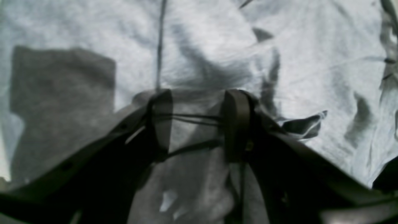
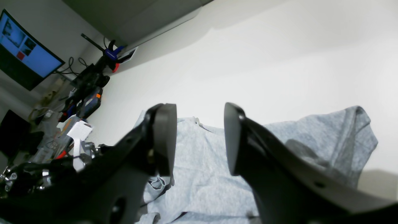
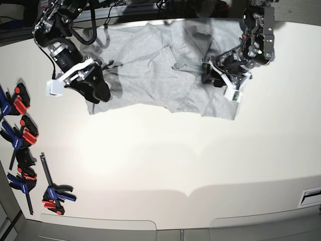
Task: Fold the T-shirt properly
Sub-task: 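Lower the fabric onto the shirt and open the left gripper, then move both grippers down to the shirt's hem corners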
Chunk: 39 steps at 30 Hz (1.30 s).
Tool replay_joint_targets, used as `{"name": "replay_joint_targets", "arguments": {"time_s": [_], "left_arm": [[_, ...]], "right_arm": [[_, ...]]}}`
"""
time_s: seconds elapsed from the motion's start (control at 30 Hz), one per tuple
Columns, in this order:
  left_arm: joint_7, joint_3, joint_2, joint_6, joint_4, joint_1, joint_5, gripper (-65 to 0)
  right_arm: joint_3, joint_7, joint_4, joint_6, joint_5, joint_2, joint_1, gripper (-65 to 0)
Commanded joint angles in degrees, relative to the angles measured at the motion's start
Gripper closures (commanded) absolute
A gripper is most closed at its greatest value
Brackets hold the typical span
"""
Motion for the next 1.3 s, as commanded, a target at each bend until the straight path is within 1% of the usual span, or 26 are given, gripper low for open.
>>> {"name": "replay_joint_targets", "arguments": {"time_s": [0.0,0.1,0.2,0.27,0.33,0.37,0.47,0.57,0.6,0.77,0.93,1.03,1.07,1.1,1.17,1.23,1.27], "left_arm": [[-1.11,-1.73,-0.26,0.44,0.92,-0.59,-1.18,-24.6],[-0.07,-6.97,-0.26,0.35,0.92,-0.57,-6.8,-24.6],[1.92,-10.91,-0.24,-1.97,0.92,-0.57,-12.44,-24.5],[2.29,-11.5,-0.24,-3.13,0.9,-0.26,-14.49,-24.5],[2.73,-11.04,0.09,-3.45,0.9,-0.09,-15.82,-24.5],[3.23,-10.45,0.2,-4.26,0.9,-0.11,-16.31,-24.5],[3.17,-7.48,0.28,-4.81,0.87,-0.15,-16.37,-24.5],[1.75,-4.94,0.87,-4.7,0.66,-0.15,-12.04,-24.5],[1.75,-4.63,1.07,-4.5,0.35,-0.2,-11.82,-24.5],[0.9,-5.16,0.85,-3.85,-2.58,-1.16,-10.34,-24.5],[0.9,-5.42,0.72,-3.67,-5.81,-2.38,-10.47,-24.5],[0.94,-5.4,0.74,-3.72,-5.97,-2.36,-11.78,-24.5],[1.22,-5.4,0.76,-3.82,-5.97,-2.36,-13.05,-23.8],[1.73,-5.4,0.76,-4.55,-5.97,-2.36,-14.19,-21.1],[2.25,-5.4,1.05,-5.97,-5.97,-2.36,-15.43,-12.7],[2.23,-5.4,1.25,-6.12,-5.95,-2.36,-16.11,-3.5],[2.21,-5.4,1.29,-6.12,-5.95,-2.38,-16.7,-0.1]], "right_arm": [[0.2,1.4,1.14,0.52,1.66,0.46,0.33,-23.5],[0.2,1.4,1.14,0.52,1.66,0.46,0.33,-23.5],[0.2,1.4,1.14,0.52,1.66,0.46,0.33,-23.5],[0.2,1.42,1.14,0.52,1.66,0.46,0.33,-23.5],[0.2,1.4,1.14,0.52,1.64,0.46,0.33,-23.5],[0.2,1.4,1.14,0.52,1.66,0.46,0.33,-23.5],[0.2,1.38,1.14,0.52,1.64,0.46,0.33,-23.5],[0.2,1.38,1.14,0.52,1.64,0.44,0.33,-23.5],[0.2,1.38,1.14,0.52,1.64,0.44,0.33,-23.5],[0.2,1.38,1.14,0.52,1.64,0.44,0.33,-23.5],[0.2,1.4,1.14,0.52,1.66,0.44,0.33,-23.5],[0.2,1.42,1.14,0.52,1.66,0.44,0.33,-23.5],[0.2,1.42,1.14,0.52,1.66,0.44,0.33,-23.5],[0.2,1.4,1.14,0.52,1.68,0.44,0.33,-23.5],[0.2,1.42,1.14,0.52,1.66,0.44,0.33,-23.5],[0.2,1.4,1.14,0.52,1.66,0.44,0.33,-23.5],[0.2,1.38,1.14,0.52,1.66,0.44,0.33,-23.5]]}}
